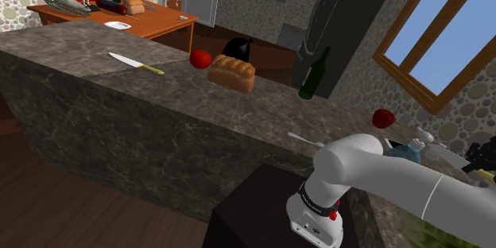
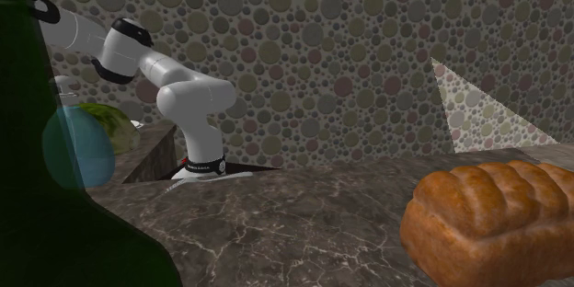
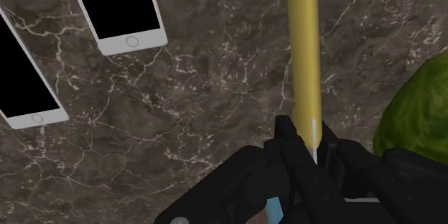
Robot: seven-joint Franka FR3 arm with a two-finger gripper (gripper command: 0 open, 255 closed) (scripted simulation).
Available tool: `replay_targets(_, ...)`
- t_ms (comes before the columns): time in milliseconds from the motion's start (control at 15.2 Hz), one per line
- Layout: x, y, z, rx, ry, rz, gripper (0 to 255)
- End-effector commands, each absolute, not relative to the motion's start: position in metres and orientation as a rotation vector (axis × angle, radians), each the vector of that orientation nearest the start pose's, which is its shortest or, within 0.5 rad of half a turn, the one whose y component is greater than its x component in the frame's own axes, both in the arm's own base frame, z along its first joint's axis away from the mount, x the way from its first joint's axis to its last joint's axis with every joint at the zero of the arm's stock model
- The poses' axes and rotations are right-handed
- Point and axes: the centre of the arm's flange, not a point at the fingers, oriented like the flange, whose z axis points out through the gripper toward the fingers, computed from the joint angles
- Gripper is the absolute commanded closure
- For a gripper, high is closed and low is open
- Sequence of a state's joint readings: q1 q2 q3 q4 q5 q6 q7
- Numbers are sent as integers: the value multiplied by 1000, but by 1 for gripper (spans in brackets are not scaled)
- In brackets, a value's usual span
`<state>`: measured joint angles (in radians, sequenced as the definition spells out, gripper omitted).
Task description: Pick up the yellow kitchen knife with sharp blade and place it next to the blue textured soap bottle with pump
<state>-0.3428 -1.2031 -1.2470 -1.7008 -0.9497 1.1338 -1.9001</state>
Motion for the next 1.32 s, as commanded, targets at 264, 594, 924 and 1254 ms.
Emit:
replay_targets(264,-386,-400,448,-2948,-445,-337,255)
replay_targets(594,-386,-400,421,-2948,-445,-337,255)
replay_targets(924,-386,-400,395,-2948,-445,-337,255)
replay_targets(1254,-386,-400,369,-2948,-445,-337,255)
